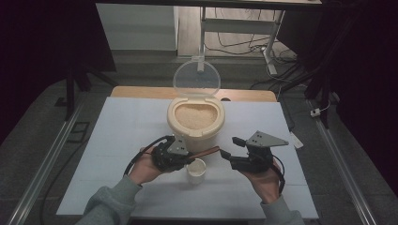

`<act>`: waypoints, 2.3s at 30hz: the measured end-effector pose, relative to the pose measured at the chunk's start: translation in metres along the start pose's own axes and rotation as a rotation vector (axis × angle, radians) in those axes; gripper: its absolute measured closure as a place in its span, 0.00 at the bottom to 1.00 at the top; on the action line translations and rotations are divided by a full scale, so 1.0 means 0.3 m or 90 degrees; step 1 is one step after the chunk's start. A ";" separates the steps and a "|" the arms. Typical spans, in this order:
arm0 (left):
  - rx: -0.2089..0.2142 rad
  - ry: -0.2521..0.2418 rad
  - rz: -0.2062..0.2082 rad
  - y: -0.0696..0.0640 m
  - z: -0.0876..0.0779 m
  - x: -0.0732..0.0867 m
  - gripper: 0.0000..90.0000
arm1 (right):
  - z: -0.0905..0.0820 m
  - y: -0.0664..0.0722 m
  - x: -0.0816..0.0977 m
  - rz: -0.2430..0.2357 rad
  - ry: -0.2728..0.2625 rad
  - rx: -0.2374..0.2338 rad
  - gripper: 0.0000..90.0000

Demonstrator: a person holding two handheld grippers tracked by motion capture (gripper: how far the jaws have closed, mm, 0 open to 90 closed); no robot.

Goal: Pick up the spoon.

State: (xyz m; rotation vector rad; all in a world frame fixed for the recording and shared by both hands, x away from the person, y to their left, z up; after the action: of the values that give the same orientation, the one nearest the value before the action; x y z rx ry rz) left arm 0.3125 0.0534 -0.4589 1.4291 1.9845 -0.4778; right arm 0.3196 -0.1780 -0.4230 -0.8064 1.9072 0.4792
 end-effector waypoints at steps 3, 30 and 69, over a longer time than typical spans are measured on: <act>-0.004 -0.003 -0.001 -0.001 0.004 0.001 0.86 | 0.016 0.001 0.011 0.020 0.001 -0.009 0.38; -0.031 -0.037 0.004 -0.018 0.008 -0.018 0.86 | 0.117 0.064 0.057 0.117 0.019 -0.052 0.41; -0.053 -0.046 0.026 -0.042 0.008 -0.035 0.87 | 0.099 0.113 0.015 0.212 -0.153 -0.198 0.92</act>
State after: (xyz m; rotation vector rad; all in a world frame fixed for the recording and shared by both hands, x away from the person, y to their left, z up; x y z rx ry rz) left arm 0.3036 0.0402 -0.4543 1.3796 1.8923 -0.4183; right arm 0.3128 -0.1368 -0.4408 -0.5914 1.7676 1.0500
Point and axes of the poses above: each handheld gripper's, and its own axes: z roughly forward along the jaws, x roughly out of its underside, y roughly to its left, the point moved 4 cm from there along z, roughly forward along the jaws, and after that the axes turned 4 degrees about x, right-handed, at the moved point
